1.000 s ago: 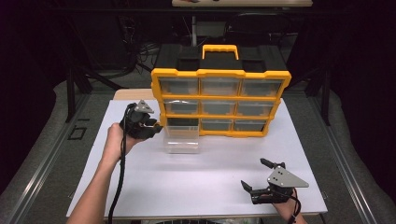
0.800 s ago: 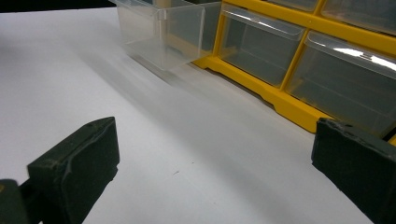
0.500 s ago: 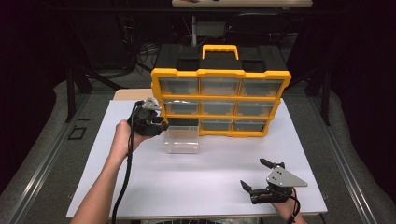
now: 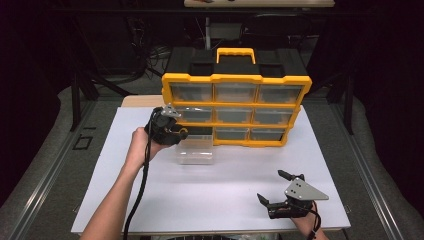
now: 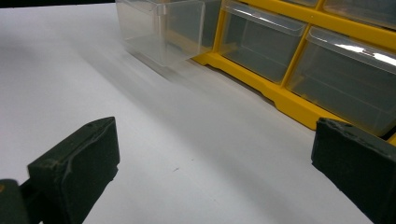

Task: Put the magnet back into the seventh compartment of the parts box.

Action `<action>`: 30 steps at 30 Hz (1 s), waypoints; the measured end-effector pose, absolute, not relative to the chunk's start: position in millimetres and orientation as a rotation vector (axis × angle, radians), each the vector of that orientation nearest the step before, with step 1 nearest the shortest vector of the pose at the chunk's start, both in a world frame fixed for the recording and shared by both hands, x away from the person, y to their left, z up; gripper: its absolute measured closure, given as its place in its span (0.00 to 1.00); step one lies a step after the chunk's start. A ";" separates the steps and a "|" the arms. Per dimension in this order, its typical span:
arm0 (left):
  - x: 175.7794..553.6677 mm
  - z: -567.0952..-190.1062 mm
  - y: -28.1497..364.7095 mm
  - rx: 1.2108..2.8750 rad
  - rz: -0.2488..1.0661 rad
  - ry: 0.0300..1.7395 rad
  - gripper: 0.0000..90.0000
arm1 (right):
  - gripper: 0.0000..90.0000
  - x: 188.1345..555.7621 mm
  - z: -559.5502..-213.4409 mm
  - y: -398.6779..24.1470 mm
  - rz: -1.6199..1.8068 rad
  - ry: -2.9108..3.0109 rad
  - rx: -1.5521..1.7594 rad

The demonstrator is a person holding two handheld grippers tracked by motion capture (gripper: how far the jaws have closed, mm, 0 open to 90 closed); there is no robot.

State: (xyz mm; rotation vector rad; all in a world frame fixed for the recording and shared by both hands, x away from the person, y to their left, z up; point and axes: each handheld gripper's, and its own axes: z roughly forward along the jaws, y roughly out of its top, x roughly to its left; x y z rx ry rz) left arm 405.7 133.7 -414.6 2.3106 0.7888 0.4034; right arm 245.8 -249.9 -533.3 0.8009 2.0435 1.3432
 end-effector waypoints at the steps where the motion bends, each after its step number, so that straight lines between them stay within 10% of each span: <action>1: 405.9 -414.6 132.7 2.312 0.404 0.785 0.70 | 0.01 245.8 -533.3 -249.9 1.343 2.043 0.802; 30: 412.0 -431.0 108.4 2.349 0.337 0.748 0.70 | 0.01 245.8 -533.5 -249.7 1.334 2.051 0.799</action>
